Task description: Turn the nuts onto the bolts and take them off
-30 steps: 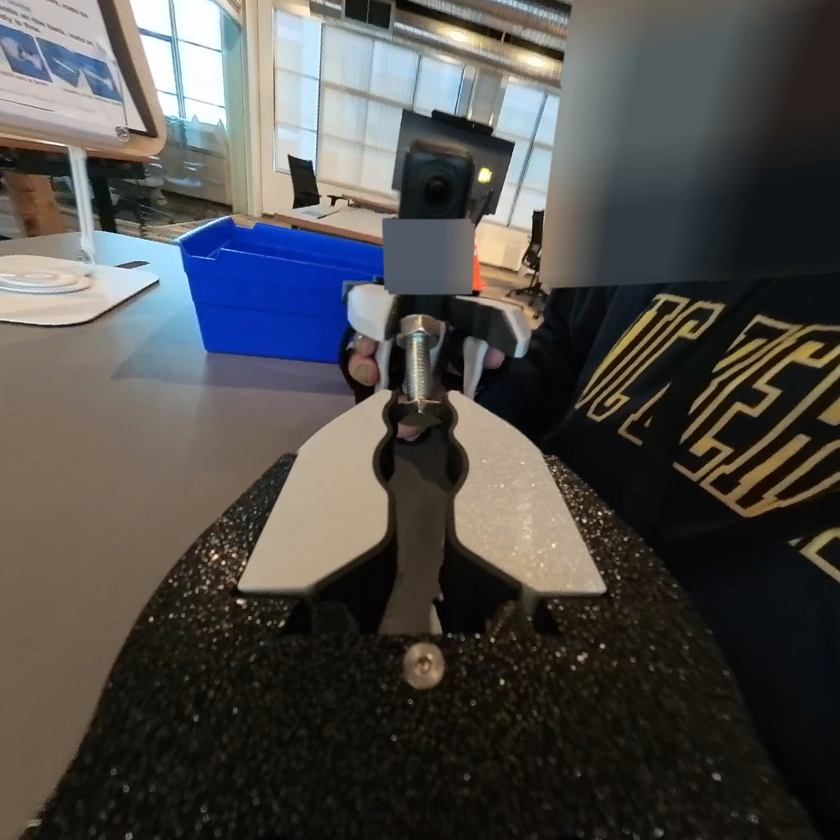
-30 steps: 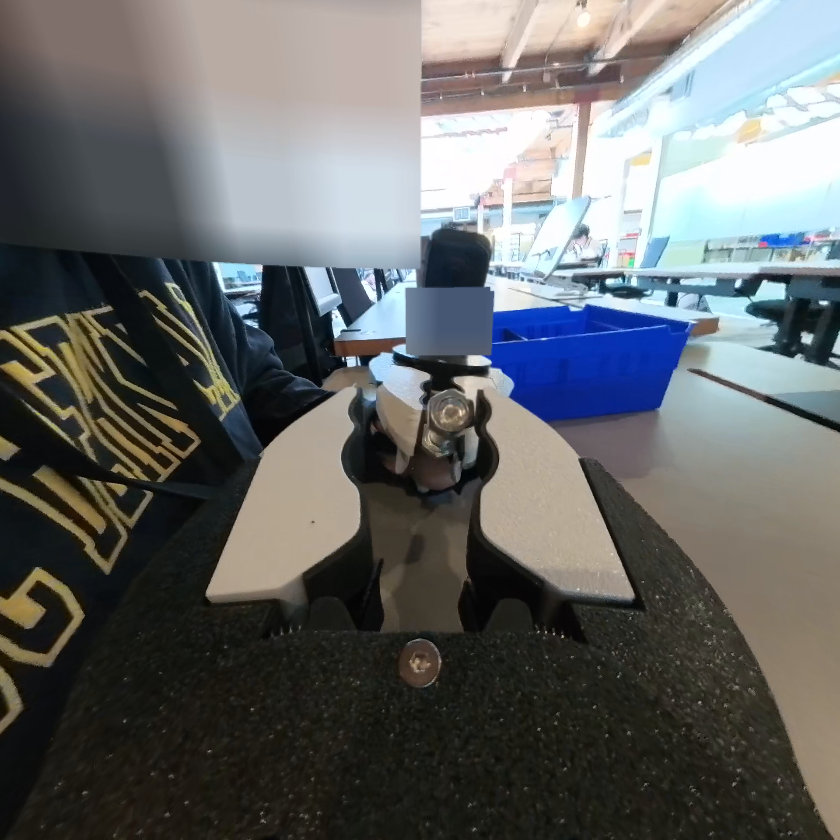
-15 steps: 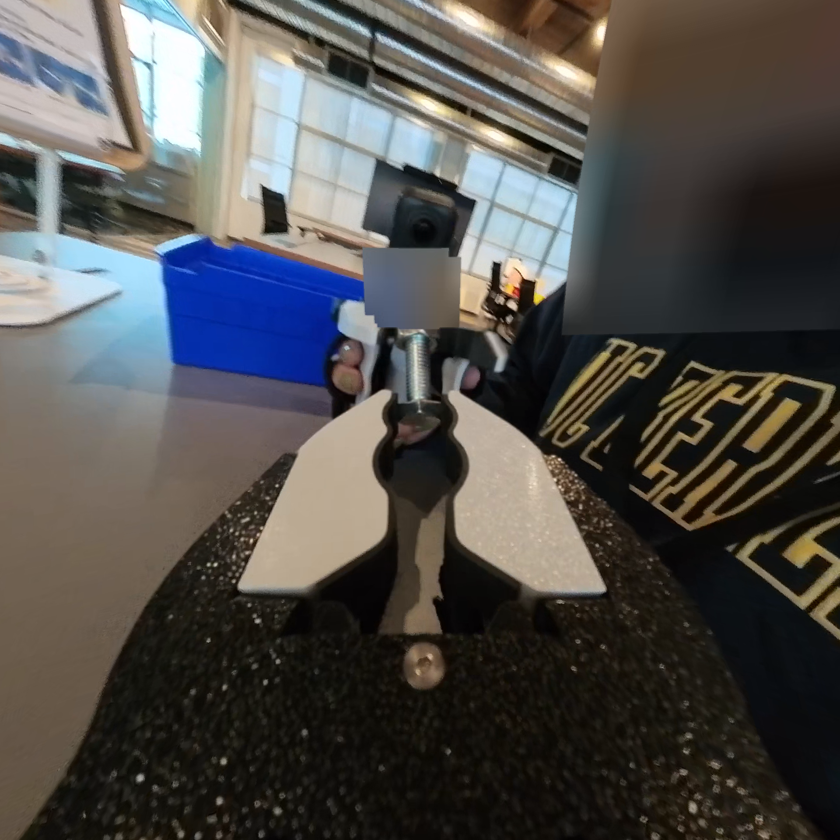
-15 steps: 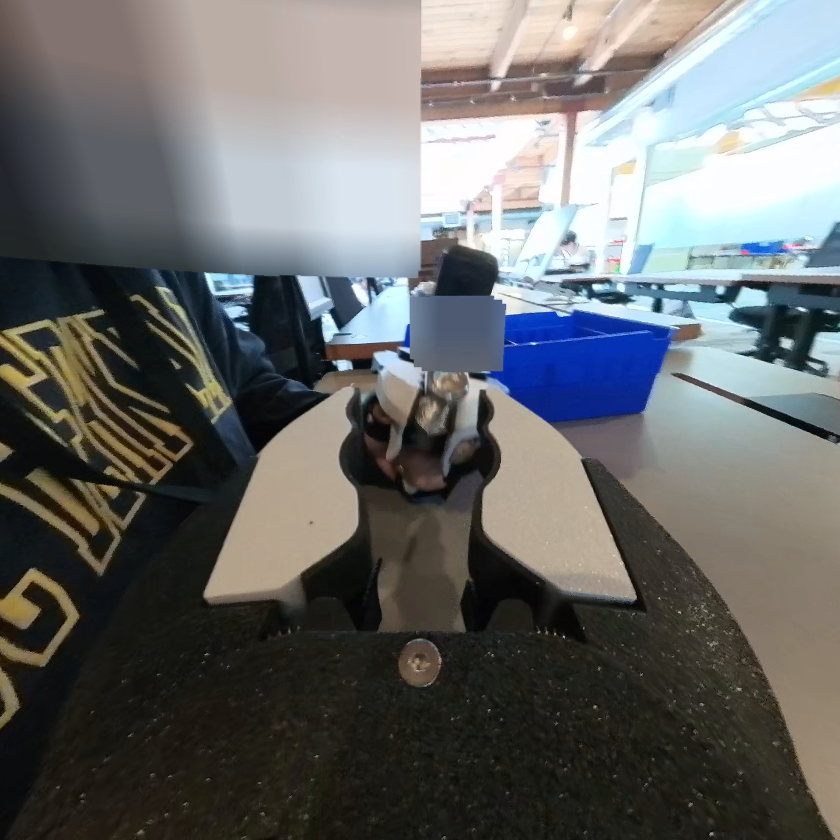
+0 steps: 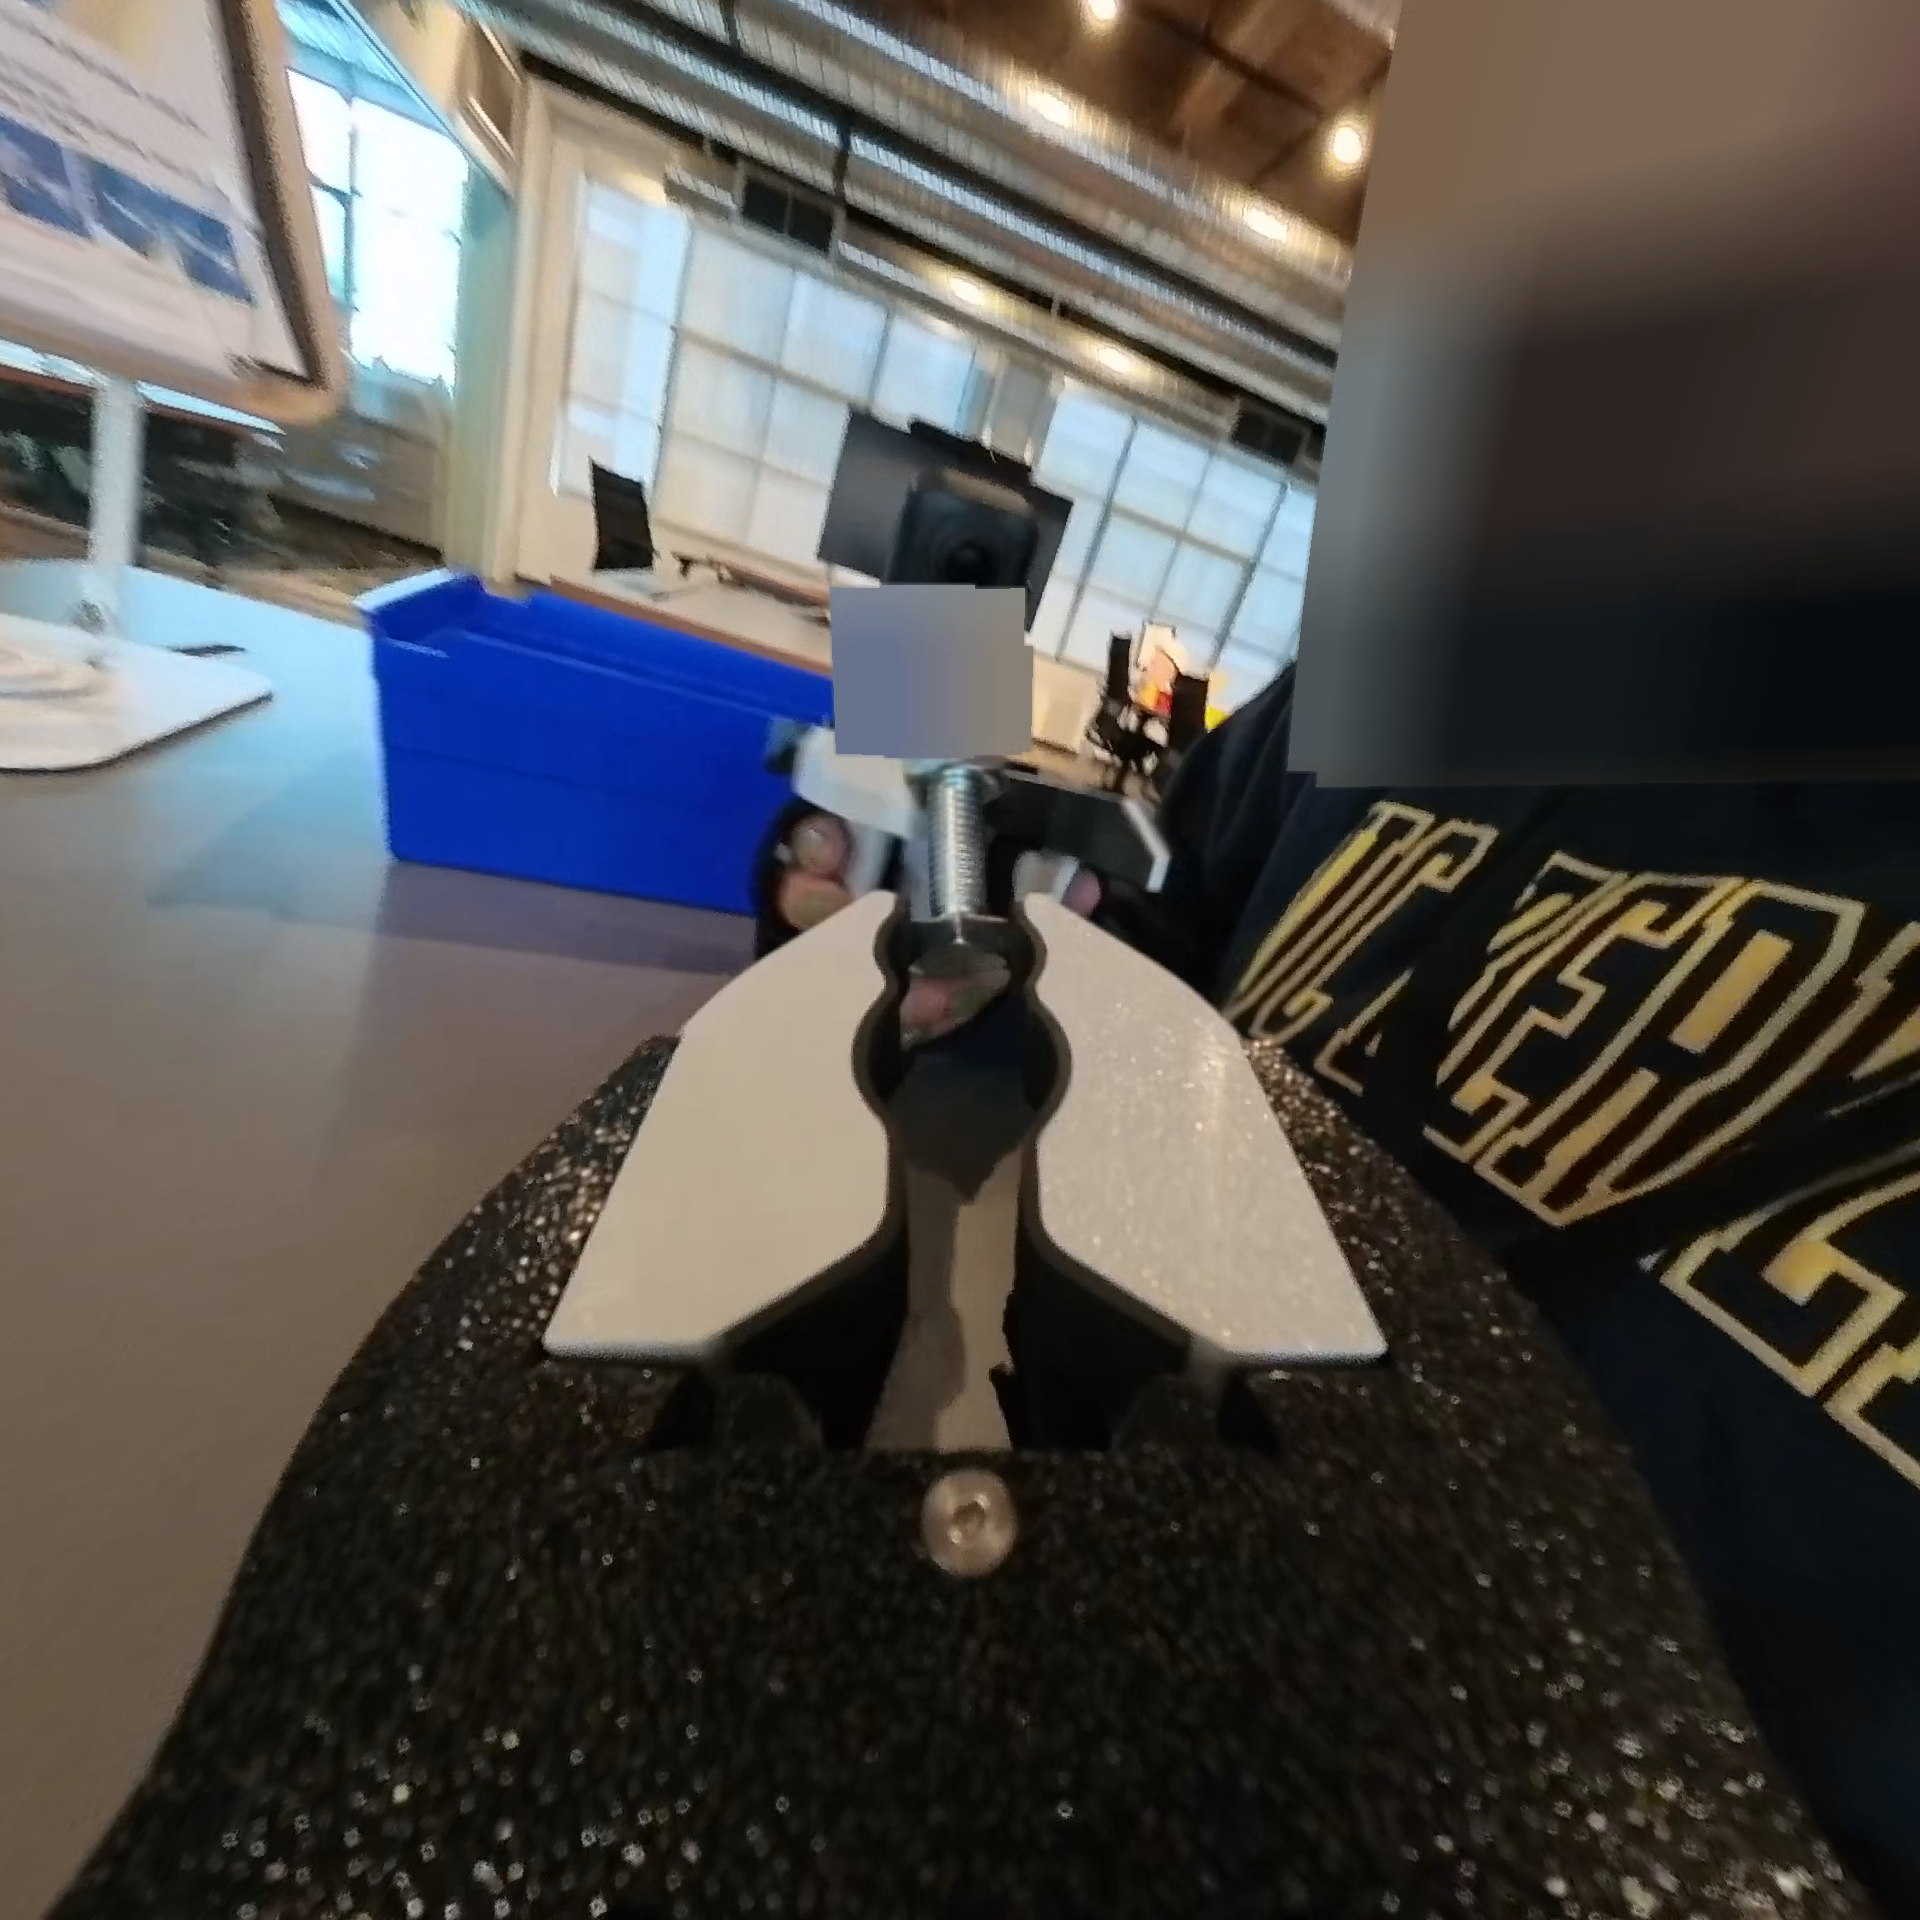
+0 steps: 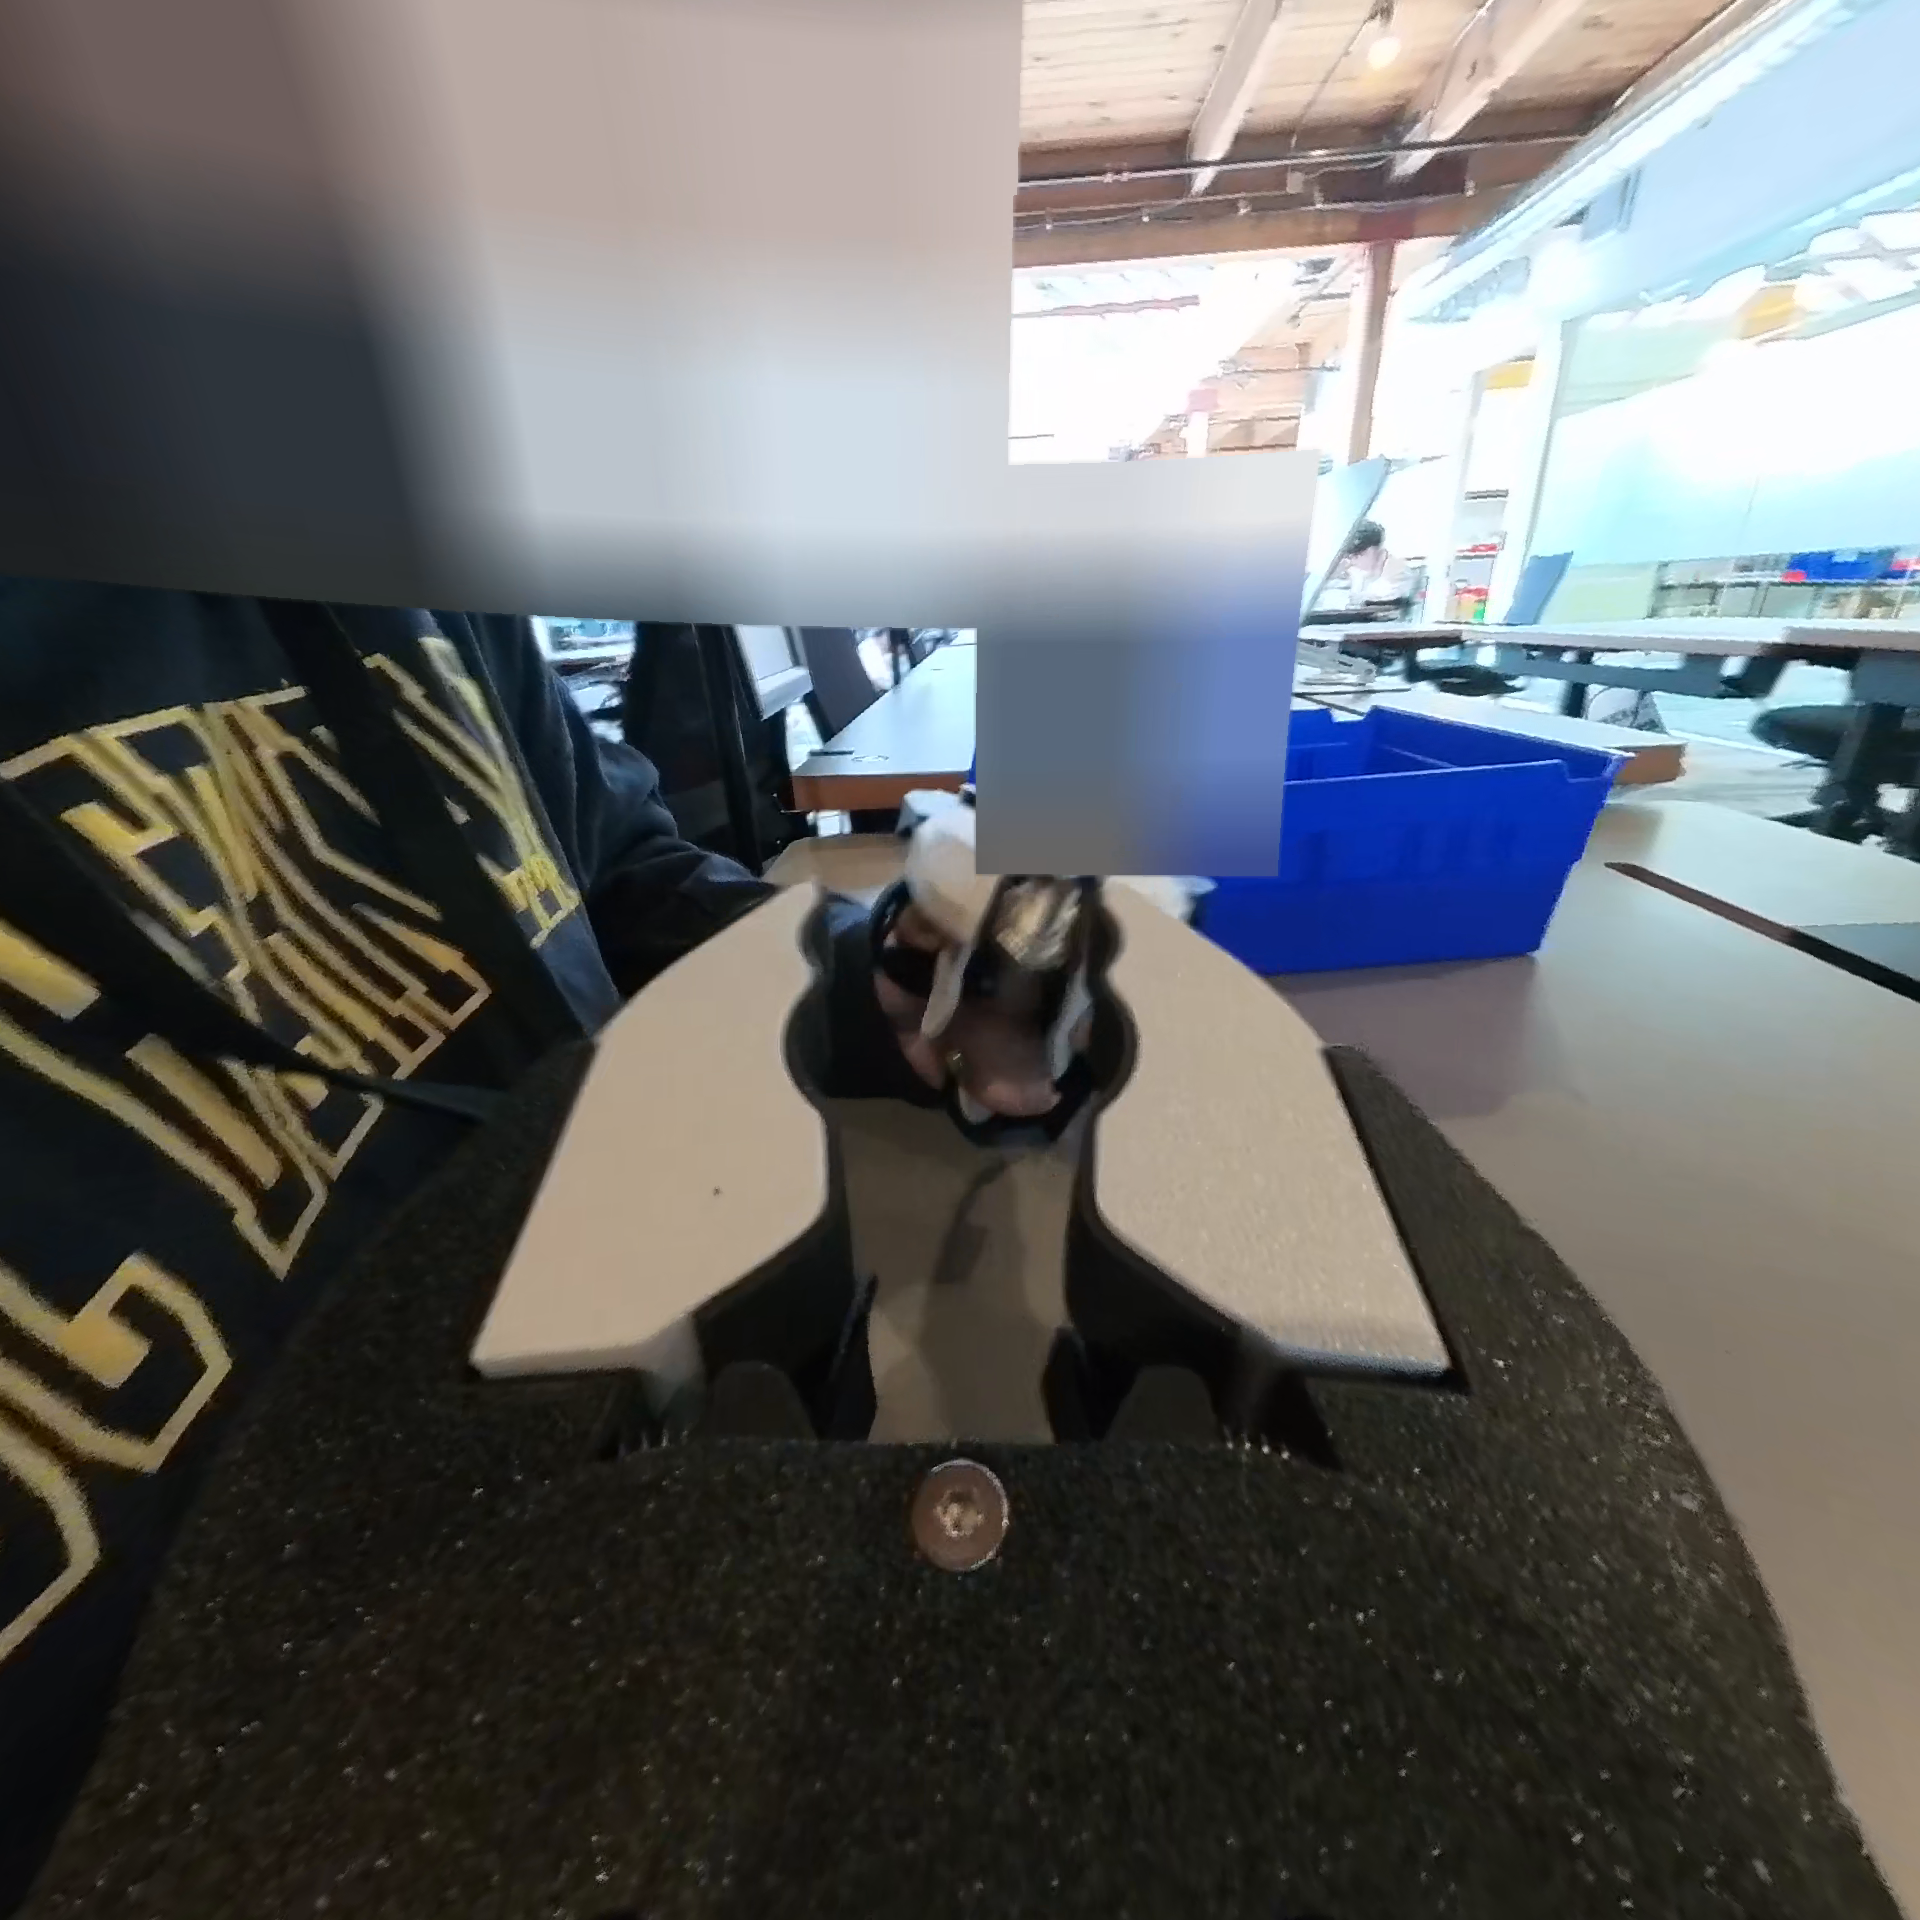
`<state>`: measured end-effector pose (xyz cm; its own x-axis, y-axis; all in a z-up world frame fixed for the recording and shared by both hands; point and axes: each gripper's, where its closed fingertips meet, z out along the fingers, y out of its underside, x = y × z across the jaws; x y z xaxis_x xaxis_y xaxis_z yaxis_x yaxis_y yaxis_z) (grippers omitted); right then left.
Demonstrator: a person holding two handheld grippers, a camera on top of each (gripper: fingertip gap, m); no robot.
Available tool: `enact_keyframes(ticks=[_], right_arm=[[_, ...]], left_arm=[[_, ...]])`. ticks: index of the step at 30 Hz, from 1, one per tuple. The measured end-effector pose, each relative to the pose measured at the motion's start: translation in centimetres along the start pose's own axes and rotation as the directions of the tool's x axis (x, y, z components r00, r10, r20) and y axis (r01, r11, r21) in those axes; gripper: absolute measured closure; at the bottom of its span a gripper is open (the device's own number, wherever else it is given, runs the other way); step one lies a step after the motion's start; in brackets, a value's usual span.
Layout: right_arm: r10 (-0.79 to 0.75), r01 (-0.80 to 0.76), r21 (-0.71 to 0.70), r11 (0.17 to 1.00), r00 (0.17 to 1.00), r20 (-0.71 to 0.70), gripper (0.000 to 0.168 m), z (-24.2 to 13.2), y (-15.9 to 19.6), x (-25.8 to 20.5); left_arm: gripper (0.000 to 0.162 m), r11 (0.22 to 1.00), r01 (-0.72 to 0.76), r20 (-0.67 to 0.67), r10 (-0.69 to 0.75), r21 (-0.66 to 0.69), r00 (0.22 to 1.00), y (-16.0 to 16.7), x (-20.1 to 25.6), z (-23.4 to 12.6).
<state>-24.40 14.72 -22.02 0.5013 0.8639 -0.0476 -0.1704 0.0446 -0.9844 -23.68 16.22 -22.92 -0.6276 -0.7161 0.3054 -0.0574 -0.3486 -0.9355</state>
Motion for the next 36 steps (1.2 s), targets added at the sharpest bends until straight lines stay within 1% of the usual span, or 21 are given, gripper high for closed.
enact_keyframes(ticks=[1,2,3,5,9,14,18,23,25,26,29,32,36], right_arm=[[0.001,-0.001,-0.011,1.0,1.0,0.018,0.132,-0.1,0.1,-0.2],[0.009,-0.008,-0.022,1.0,1.0,0.019,0.137,-0.1,0.2,-0.1],[0.018,-0.017,-0.026,1.0,1.0,0.008,0.137,-0.2,0.2,0.1],[0.028,-0.028,-0.004,1.0,0.999,-0.026,0.133,-0.4,0.0,0.7],[0.002,-0.001,0.024,1.0,0.999,-0.047,0.118,-0.2,-0.4,0.7],[-0.037,0.036,0.027,0.999,0.999,0.021,0.119,0.4,-0.4,-0.8],[-0.03,0.03,0.003,1.0,1.0,0.009,0.121,0.2,-0.1,-0.4],[0.012,-0.012,-0.02,1.0,1.0,0.006,0.124,-0.2,0.3,0.2],[0.007,-0.005,-0.041,0.999,0.999,0.043,0.135,-0.4,0.5,-0.3],[0.006,-0.002,-0.066,0.998,0.999,0.051,0.137,-0.4,0.7,-0.3],[-0.025,0.027,-0.121,0.992,0.999,0.023,0.138,-0.8,1.1,0.2],[-0.118,0.112,-0.145,0.983,0.993,-0.032,0.134,-1.4,0.7,0.9],[-0.206,0.198,-0.216,0.956,0.978,-0.015,0.134,-1.8,0.7,0.4]], left_arm=[[0.145,1.0,0.008,0.007,-0.008,0.013,1.0,-0.2,-0.2,-0.2],[0.145,1.0,0.021,0.005,-0.021,0.018,1.0,-0.3,-0.3,-0.3],[0.145,0.999,0.035,0.003,-0.035,0.021,0.999,-0.3,-0.4,-0.4],[0.145,0.999,0.053,-0.01,-0.053,0.008,0.999,0.0,-0.3,-0.2],[0.145,0.995,0.065,-0.051,-0.069,-0.069,0.996,1.3,0.4,0.7],[0.145,0.99,0.069,-0.065,-0.078,-0.124,0.995,2.2,0.7,1.2],[0.145,0.993,0.054,-0.055,-0.06,-0.107,0.997,1.9,0.5,1.0],[0.145,0.999,0.035,-0.032,-0.035,-0.019,0.999,0.5,0.2,0.2],[0.145,0.999,0.043,-0.014,-0.044,-0.002,0.999,0.1,-0.2,-0.2],[0.145,0.999,0.051,-0.007,-0.051,-0.004,0.999,0.1,-0.4,-0.3],[0.145,0.996,0.073,0.011,-0.072,-0.056,0.997,0.9,-0.8,-0.3],[0.145,0.984,0.118,0.016,-0.117,-0.133,0.993,1.9,-0.9,-0.1],[0.145,0.963,0.162,0.054,-0.154,-0.217,0.987,3.2,-1.5,-0.1]])
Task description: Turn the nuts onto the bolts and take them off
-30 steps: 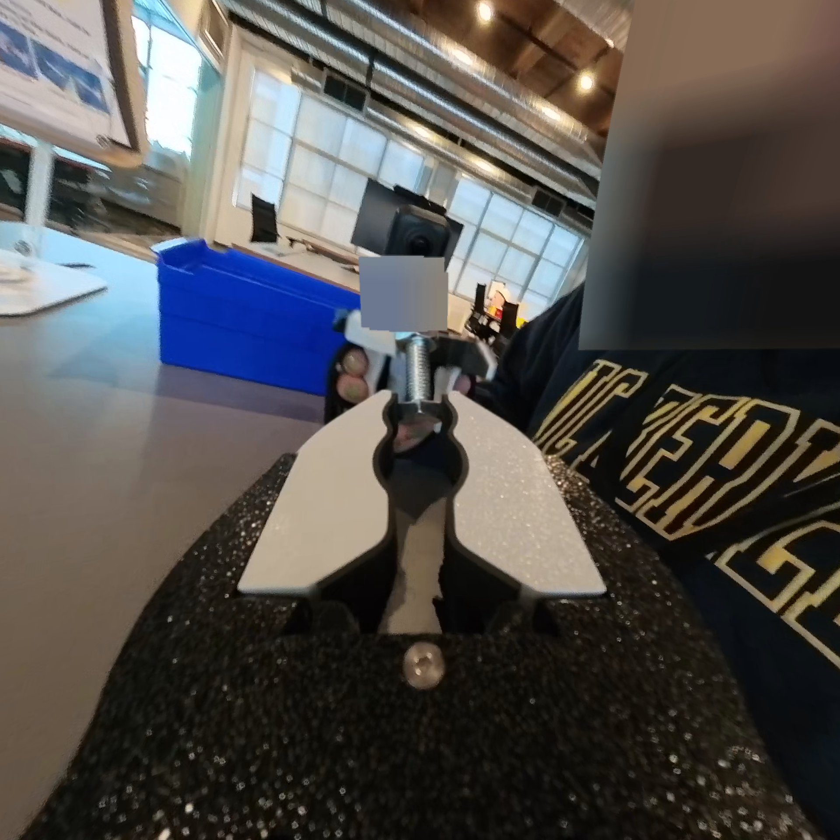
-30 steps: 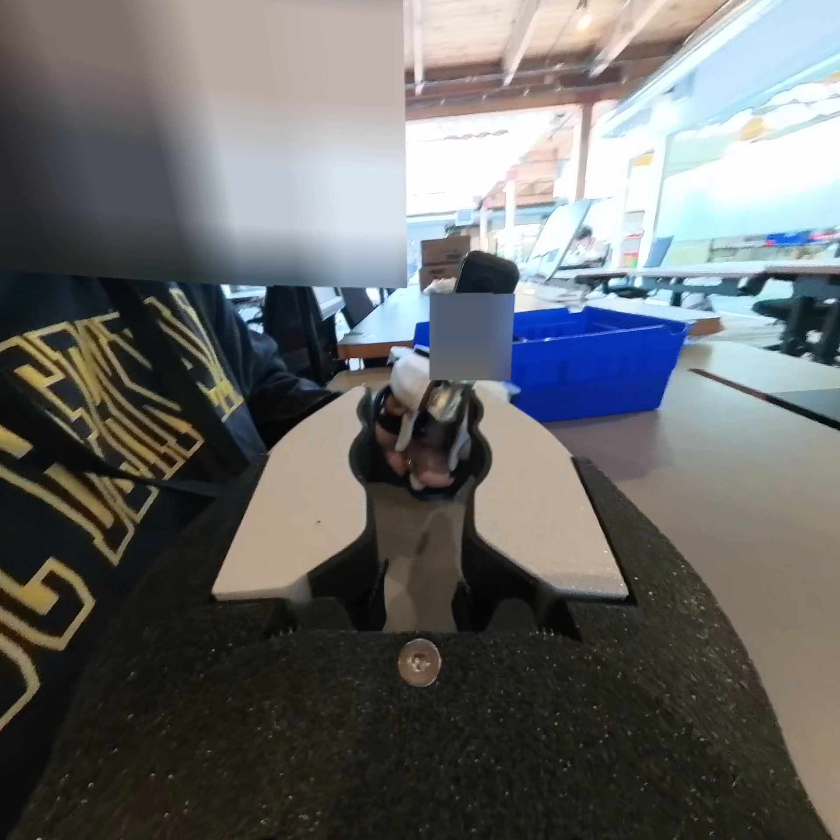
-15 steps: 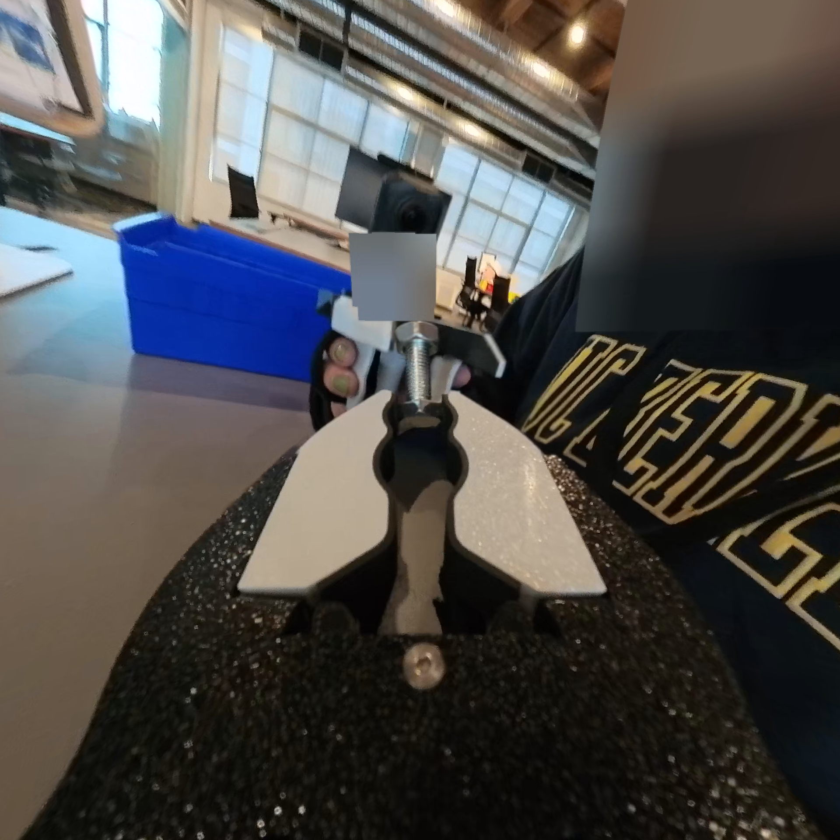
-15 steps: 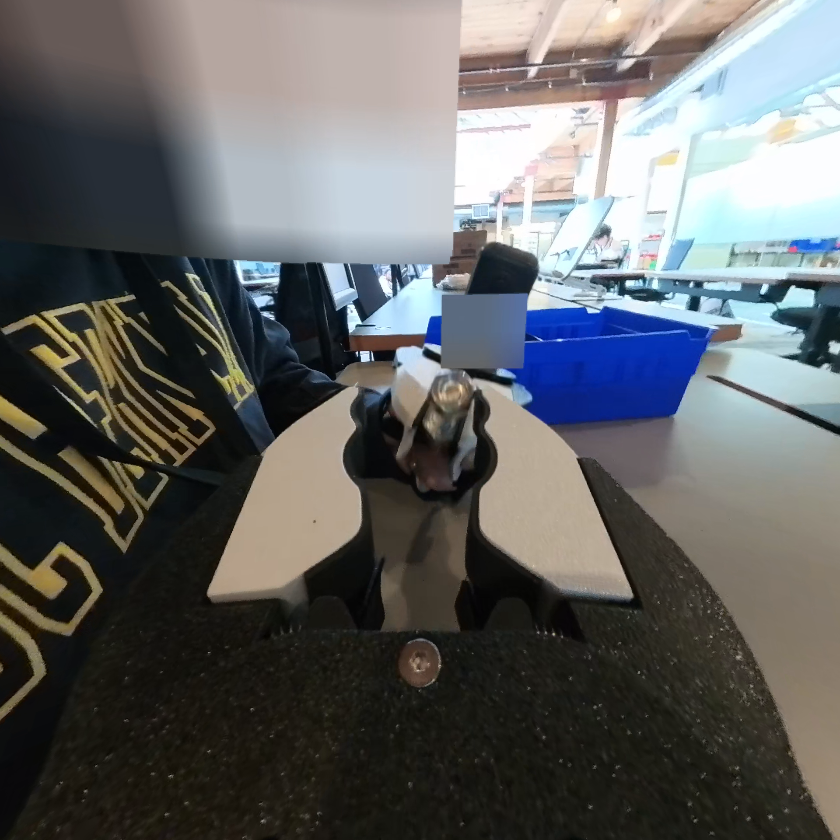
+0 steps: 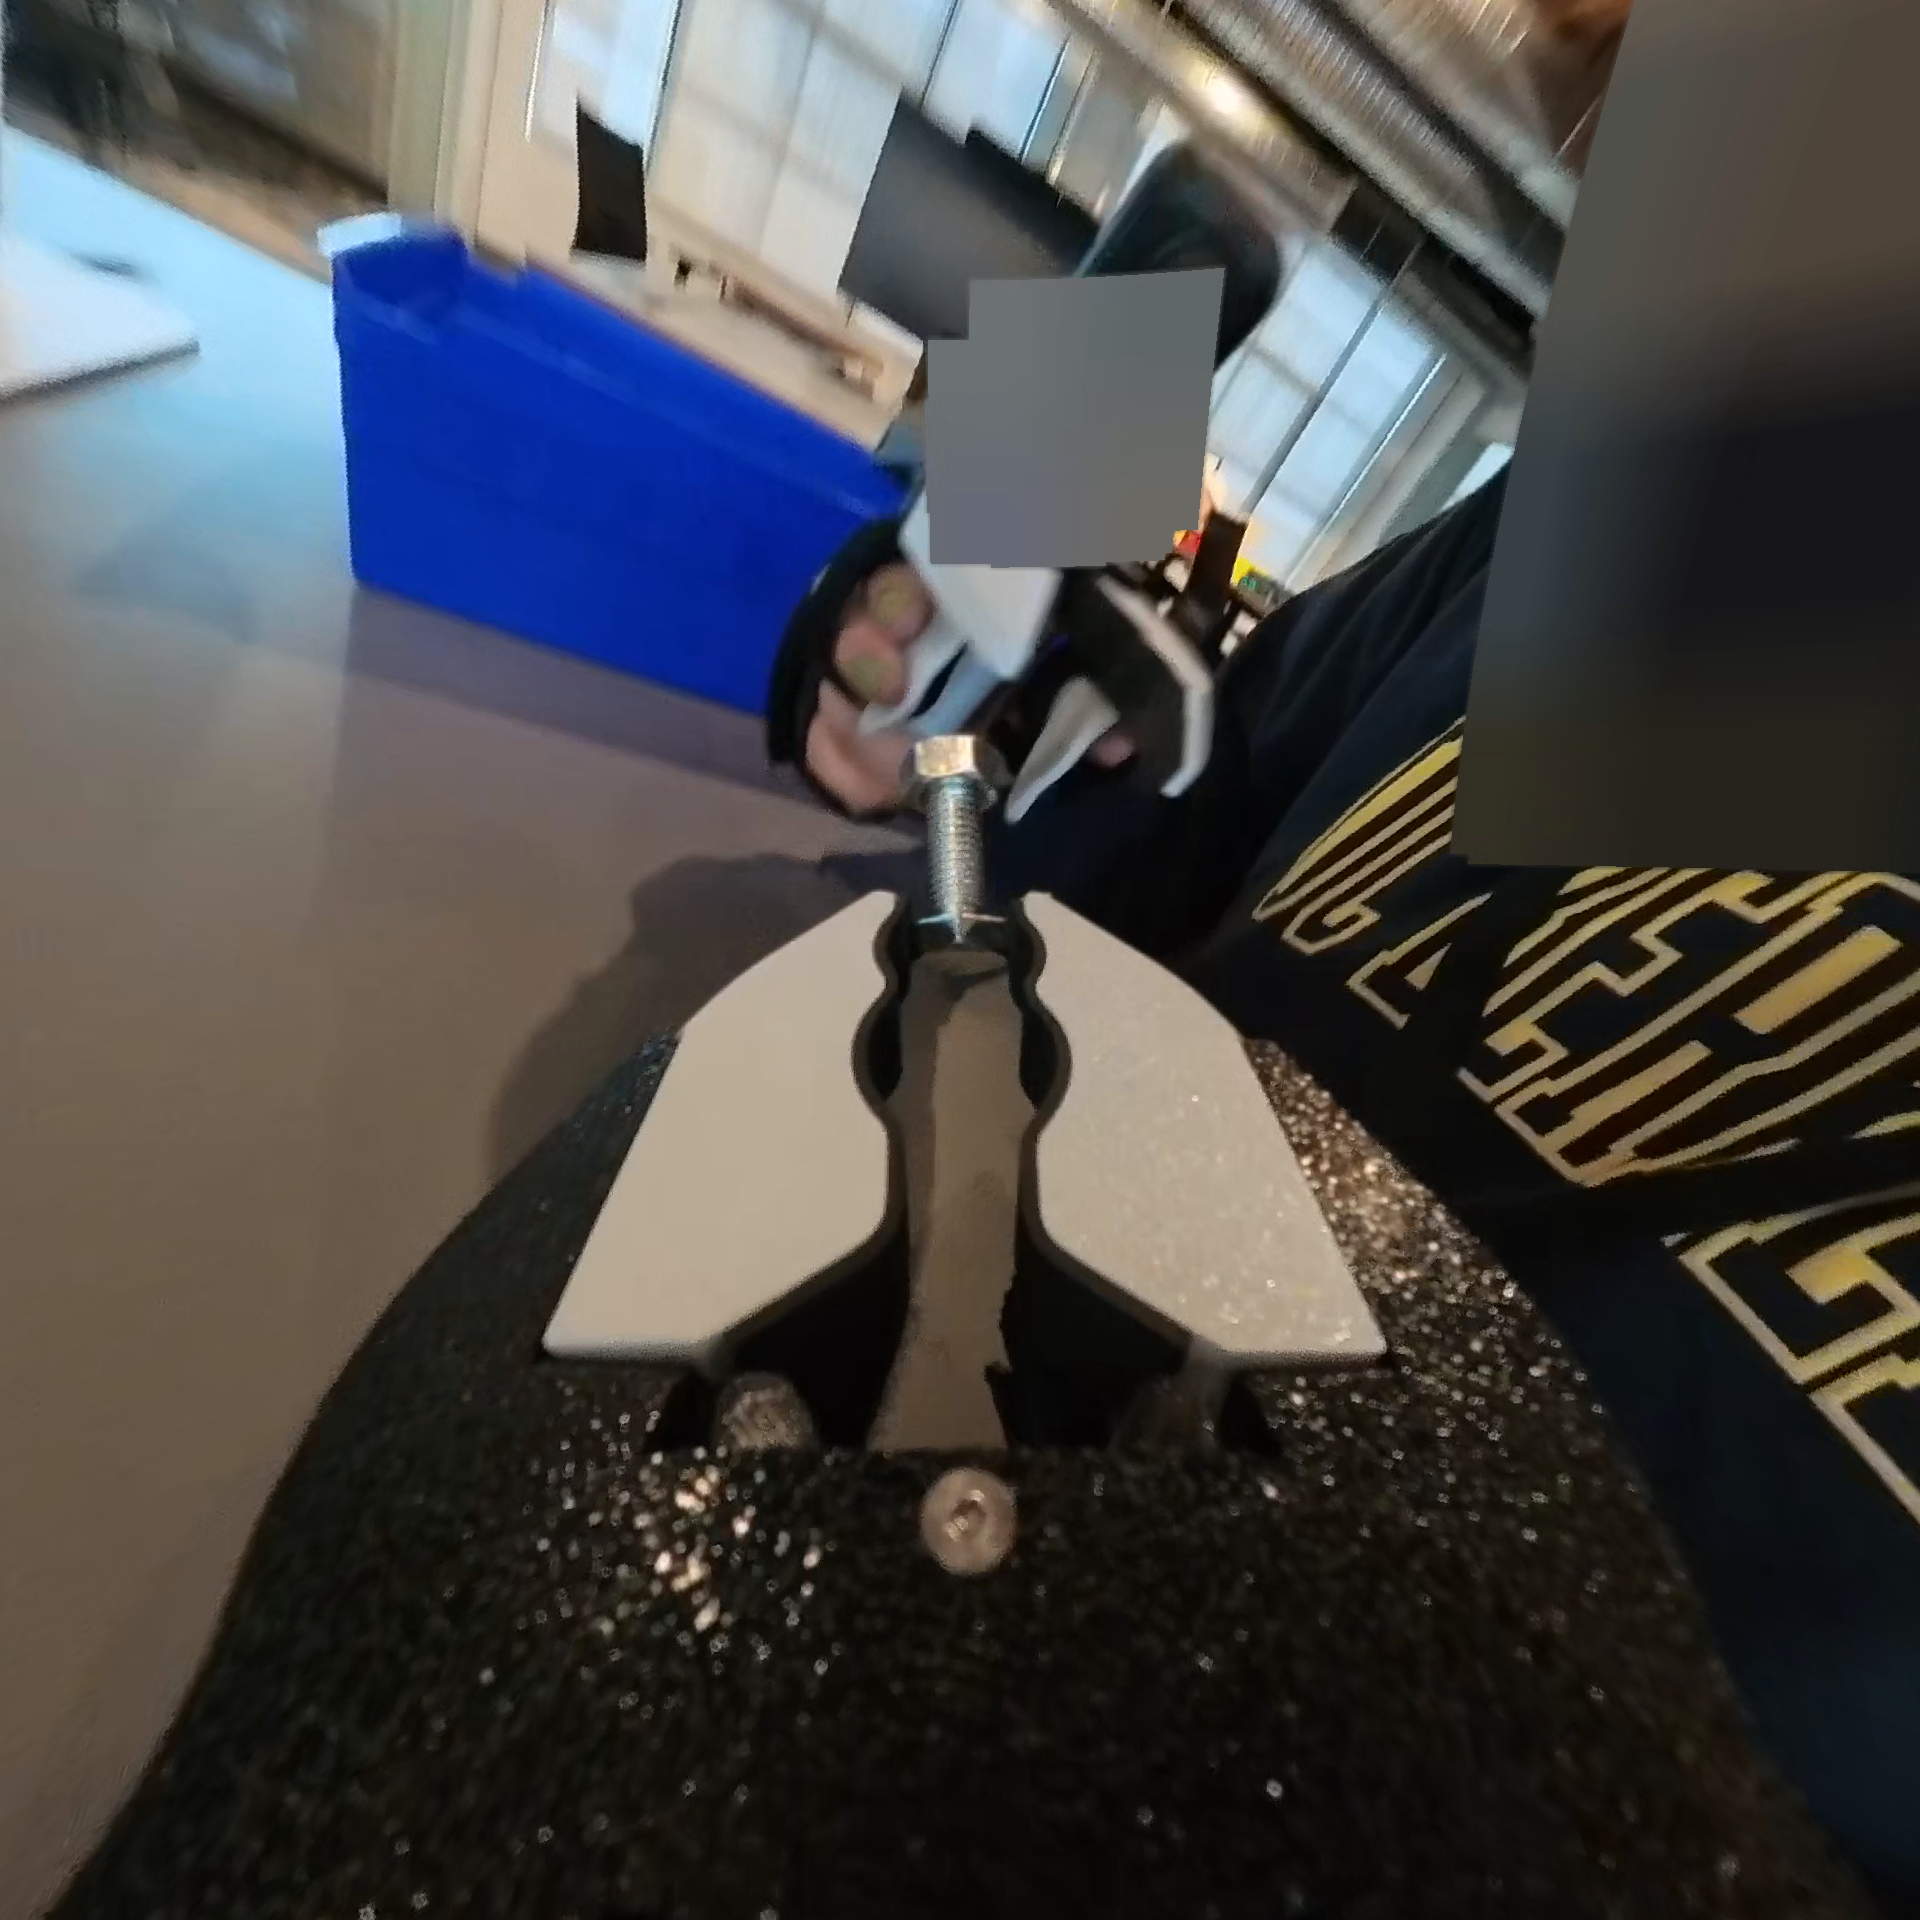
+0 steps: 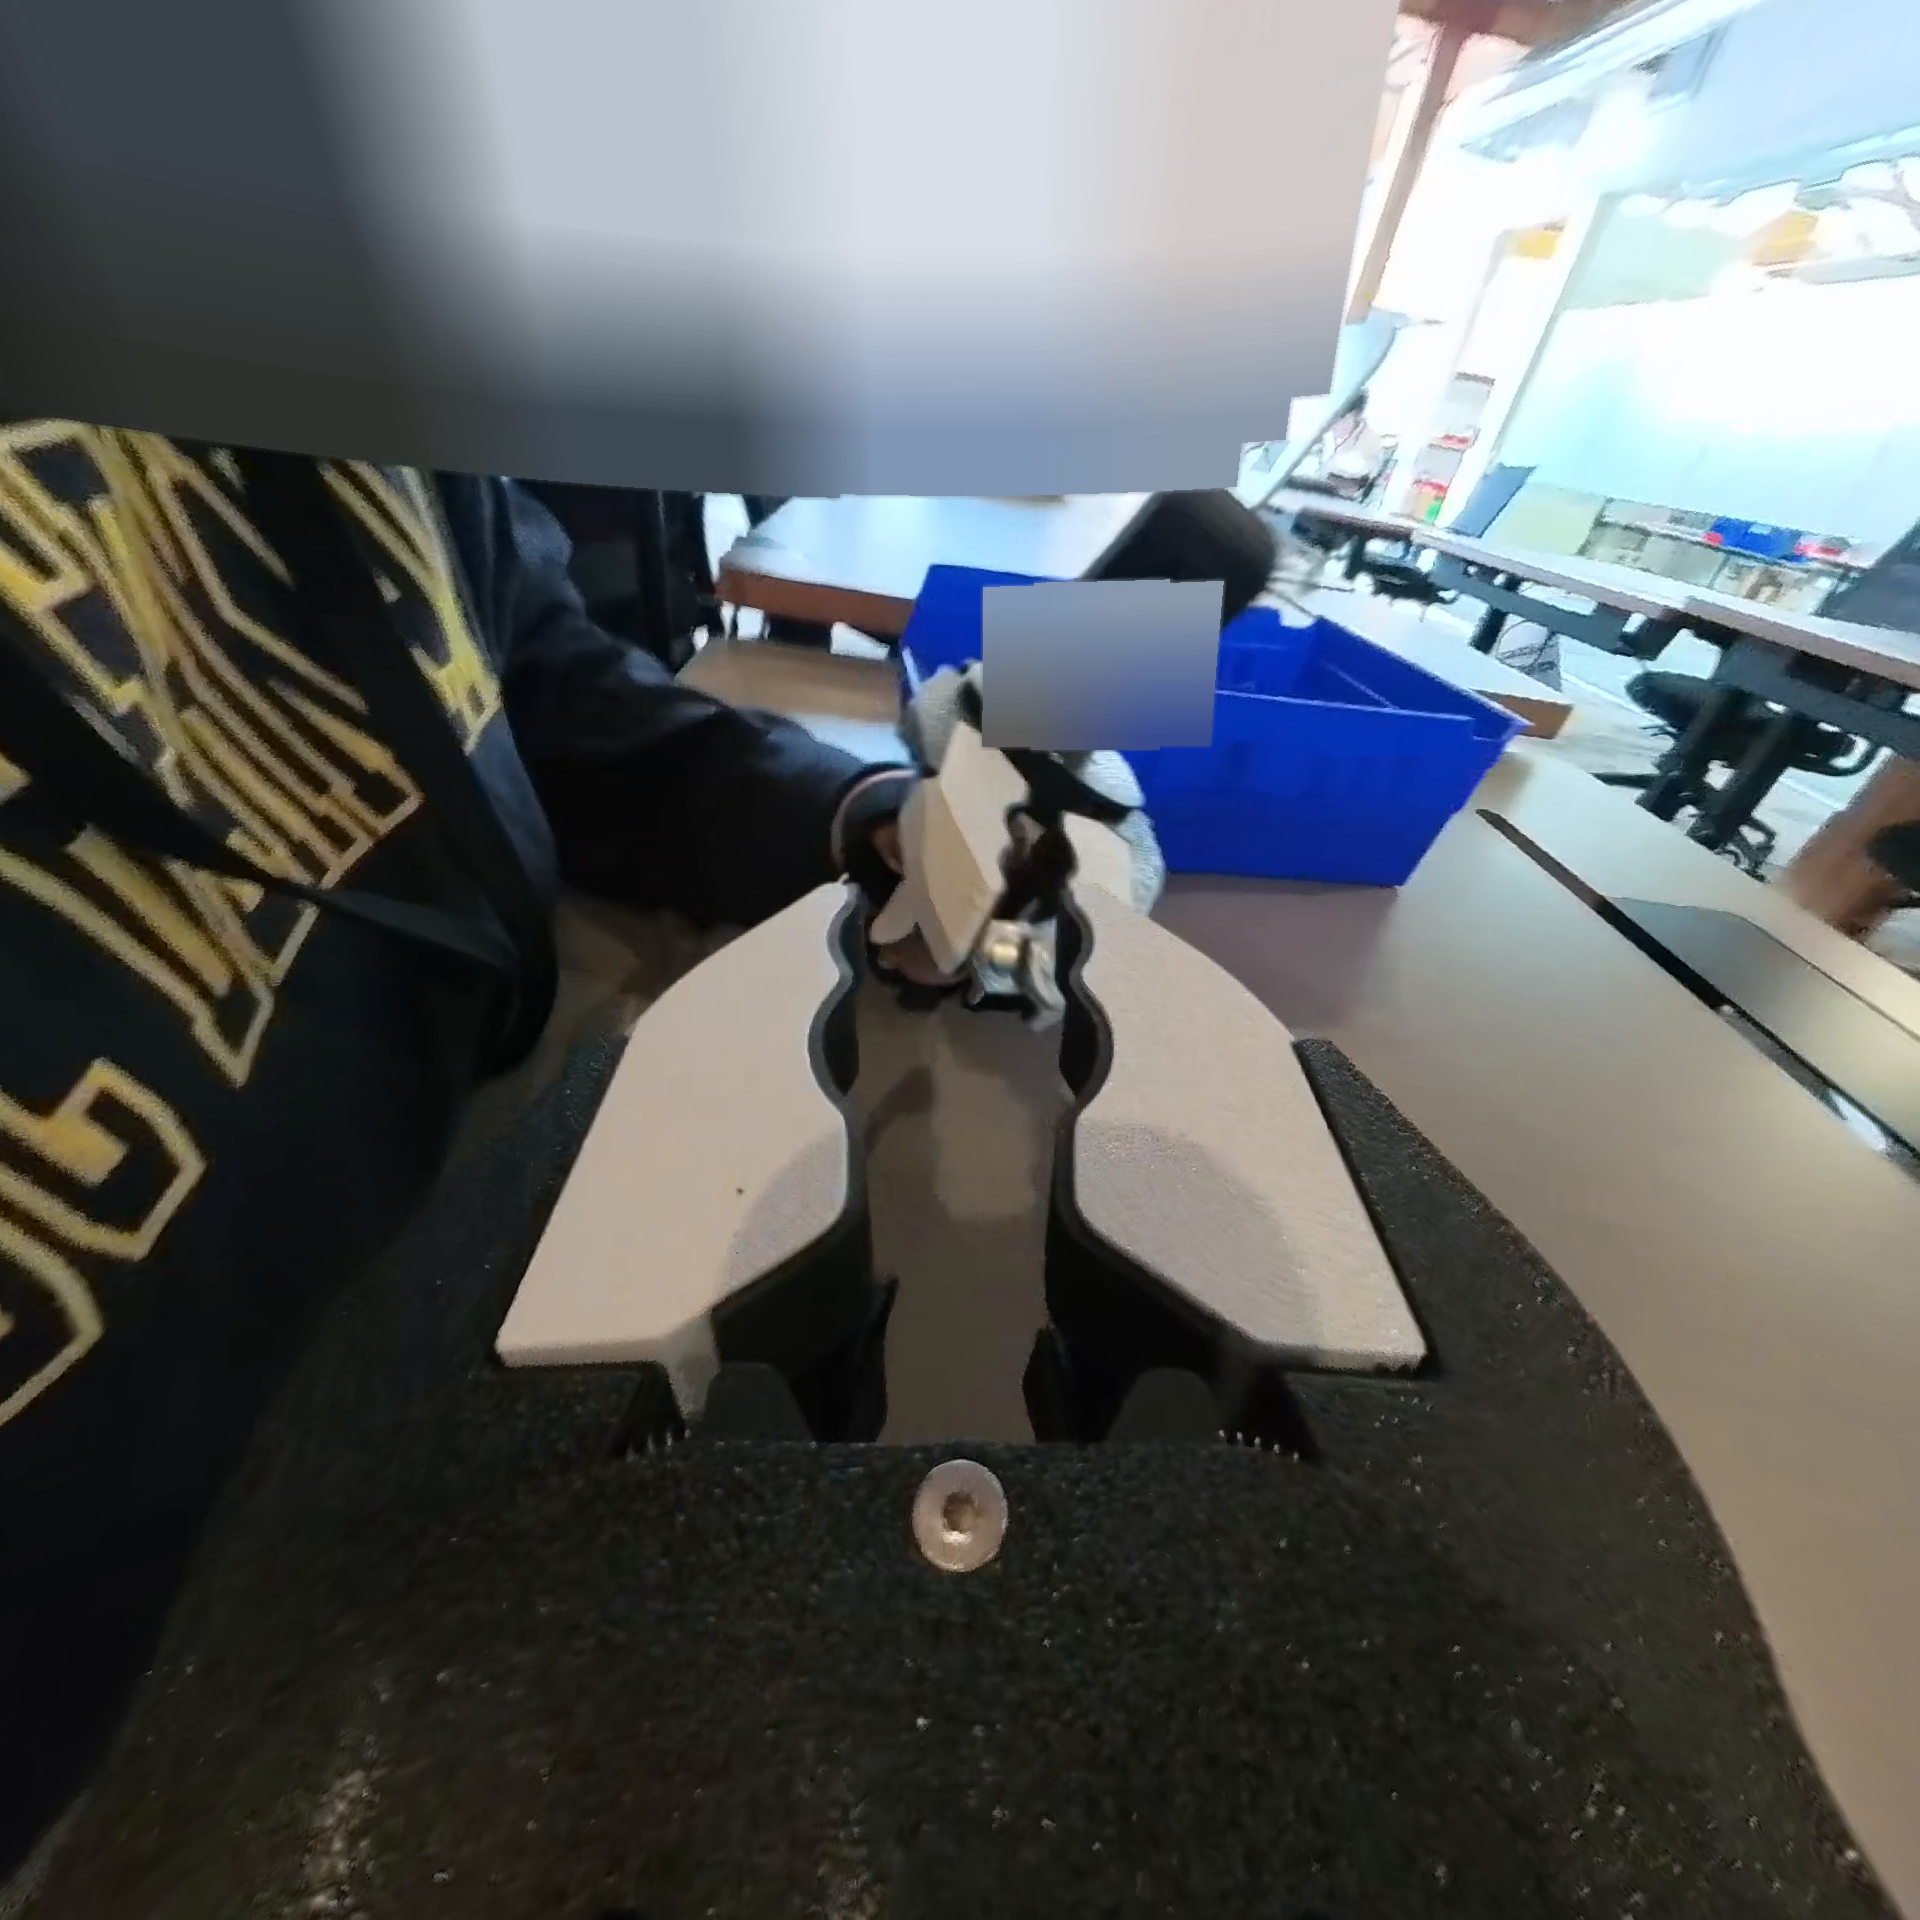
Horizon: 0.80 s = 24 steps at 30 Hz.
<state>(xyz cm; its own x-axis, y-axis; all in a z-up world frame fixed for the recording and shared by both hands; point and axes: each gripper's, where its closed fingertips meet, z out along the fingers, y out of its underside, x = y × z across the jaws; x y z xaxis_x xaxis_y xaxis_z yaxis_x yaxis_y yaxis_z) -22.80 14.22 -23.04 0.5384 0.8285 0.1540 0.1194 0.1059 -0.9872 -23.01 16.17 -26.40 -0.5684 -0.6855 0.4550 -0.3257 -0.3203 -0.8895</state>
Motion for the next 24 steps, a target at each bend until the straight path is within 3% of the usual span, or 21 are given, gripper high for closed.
enact_keyframes(ticks=[6,12,24], right_arm=[[-0.045,0.054,-0.137,0.989,0.997,0.065,0.137,0.9,1.7,-1.4],[-0.033,0.041,-0.181,0.983,0.998,0.044,0.133,1.2,2.7,-1.1],[0.022,-0.003,-0.307,0.952,0.998,0.057,0.133,0.4,4.7,-0.7]], left_arm=[[0.144,0.998,0.021,0.01,-0.021,-0.058,1.0,0.9,-0.2,0.3],[0.144,0.992,-0.019,-0.012,0.018,-0.121,1.0,1.8,0.3,0.9],[0.145,0.995,-0.034,-0.027,0.032,-0.09,0.999,1.4,0.6,0.7]])
